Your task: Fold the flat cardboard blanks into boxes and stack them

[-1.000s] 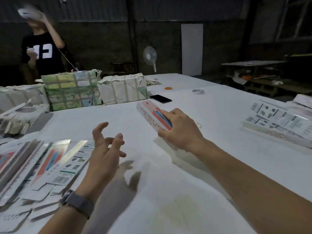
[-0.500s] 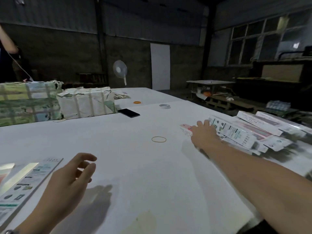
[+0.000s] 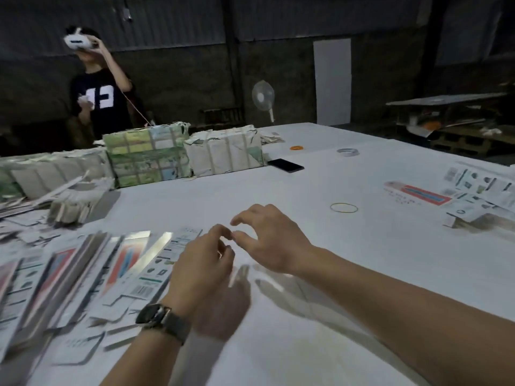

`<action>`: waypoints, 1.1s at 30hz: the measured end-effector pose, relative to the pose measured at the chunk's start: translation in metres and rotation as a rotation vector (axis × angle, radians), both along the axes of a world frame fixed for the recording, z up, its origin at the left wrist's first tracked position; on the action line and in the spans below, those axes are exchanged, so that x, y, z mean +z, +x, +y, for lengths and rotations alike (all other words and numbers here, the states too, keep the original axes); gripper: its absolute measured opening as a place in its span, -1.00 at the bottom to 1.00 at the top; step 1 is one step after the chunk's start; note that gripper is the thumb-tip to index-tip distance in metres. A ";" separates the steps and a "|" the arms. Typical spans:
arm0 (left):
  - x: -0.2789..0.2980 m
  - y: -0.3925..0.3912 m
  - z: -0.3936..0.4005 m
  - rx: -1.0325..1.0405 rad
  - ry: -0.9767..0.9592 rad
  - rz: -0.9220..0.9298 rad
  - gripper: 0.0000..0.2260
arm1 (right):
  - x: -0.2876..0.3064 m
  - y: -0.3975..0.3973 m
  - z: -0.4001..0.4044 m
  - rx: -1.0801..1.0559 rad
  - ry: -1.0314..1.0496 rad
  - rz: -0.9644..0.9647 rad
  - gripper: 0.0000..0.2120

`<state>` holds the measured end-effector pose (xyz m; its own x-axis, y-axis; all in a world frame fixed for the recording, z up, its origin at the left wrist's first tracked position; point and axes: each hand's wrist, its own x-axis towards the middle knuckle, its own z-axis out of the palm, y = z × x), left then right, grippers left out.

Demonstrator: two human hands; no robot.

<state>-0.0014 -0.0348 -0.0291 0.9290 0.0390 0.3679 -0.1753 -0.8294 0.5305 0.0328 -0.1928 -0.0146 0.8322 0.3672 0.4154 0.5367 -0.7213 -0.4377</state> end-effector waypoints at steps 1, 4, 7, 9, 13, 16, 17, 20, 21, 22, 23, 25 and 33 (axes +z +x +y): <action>0.001 0.001 0.006 0.048 0.054 -0.005 -0.81 | -0.006 -0.005 0.009 0.034 0.036 -0.012 -0.70; 0.003 0.002 0.028 0.245 0.254 0.056 -0.65 | -0.025 -0.011 0.014 0.060 0.092 -0.024 -0.72; 0.000 0.003 0.051 0.387 0.359 0.212 -0.52 | -0.035 -0.007 0.009 0.092 0.080 -0.032 -0.75; -0.003 0.004 0.058 0.409 0.327 0.320 -0.50 | -0.038 -0.006 0.006 0.107 0.128 -0.012 -0.76; -0.001 0.005 0.060 0.425 0.367 0.320 -0.55 | -0.041 -0.002 0.004 0.102 0.155 0.018 -0.76; 0.002 0.003 0.056 0.392 0.326 0.253 -0.49 | -0.041 -0.002 0.006 0.114 0.175 0.005 -0.76; 0.003 0.003 0.053 0.370 0.294 0.188 -0.48 | -0.041 -0.002 0.007 0.116 0.197 -0.002 -0.77; 0.012 0.001 0.033 0.178 -0.012 -0.086 -0.51 | -0.037 -0.004 0.008 0.119 0.431 0.086 -0.73; 0.015 -0.002 0.023 0.095 -0.159 -0.132 -0.52 | -0.034 -0.005 0.008 0.123 0.550 0.160 -0.71; 0.018 -0.006 0.012 0.017 -0.298 -0.138 -0.52 | -0.031 -0.006 0.008 0.131 0.659 0.245 -0.68; 0.019 -0.010 0.002 -0.046 -0.425 -0.119 -0.52 | -0.028 -0.006 0.008 0.145 0.746 0.322 -0.64; 0.017 -0.015 -0.014 -0.143 -0.620 -0.040 -0.50 | -0.023 -0.008 0.008 0.187 0.861 0.426 -0.59; 0.014 -0.017 -0.022 -0.350 -1.119 0.316 -0.65 | -0.022 -0.009 0.006 0.219 1.026 0.547 -0.41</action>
